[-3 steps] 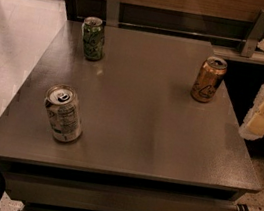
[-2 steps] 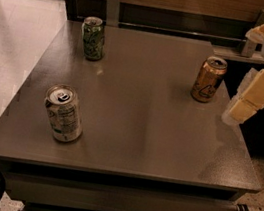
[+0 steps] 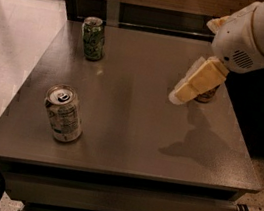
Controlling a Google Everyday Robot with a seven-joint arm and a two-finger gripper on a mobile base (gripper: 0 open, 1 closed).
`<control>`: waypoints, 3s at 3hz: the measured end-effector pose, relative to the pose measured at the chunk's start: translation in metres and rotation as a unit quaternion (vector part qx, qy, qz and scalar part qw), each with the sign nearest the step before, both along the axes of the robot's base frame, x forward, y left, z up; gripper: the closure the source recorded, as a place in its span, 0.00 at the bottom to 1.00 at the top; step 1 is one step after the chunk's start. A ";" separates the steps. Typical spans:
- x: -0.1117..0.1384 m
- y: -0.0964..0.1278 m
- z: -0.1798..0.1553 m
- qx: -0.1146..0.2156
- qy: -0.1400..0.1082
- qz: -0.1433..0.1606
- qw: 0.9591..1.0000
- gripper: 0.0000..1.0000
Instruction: Pick green can
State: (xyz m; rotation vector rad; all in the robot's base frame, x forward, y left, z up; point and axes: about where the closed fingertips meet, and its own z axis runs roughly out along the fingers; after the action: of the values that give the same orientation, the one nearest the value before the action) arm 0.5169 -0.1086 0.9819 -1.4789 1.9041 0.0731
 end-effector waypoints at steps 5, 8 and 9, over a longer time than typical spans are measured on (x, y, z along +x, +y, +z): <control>0.113 0.072 -0.048 0.199 -0.048 -0.036 0.978 0.00; 0.158 0.161 -0.095 0.273 -0.040 -0.014 0.961 0.00; 0.179 0.177 -0.102 0.303 -0.049 -0.008 0.952 0.00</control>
Offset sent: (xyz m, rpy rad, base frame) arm 0.1132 0.0430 -0.0543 0.4315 -0.1309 -0.1022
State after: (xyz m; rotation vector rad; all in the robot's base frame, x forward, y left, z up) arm 0.6954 0.0682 0.8800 -1.0242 1.6094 0.5199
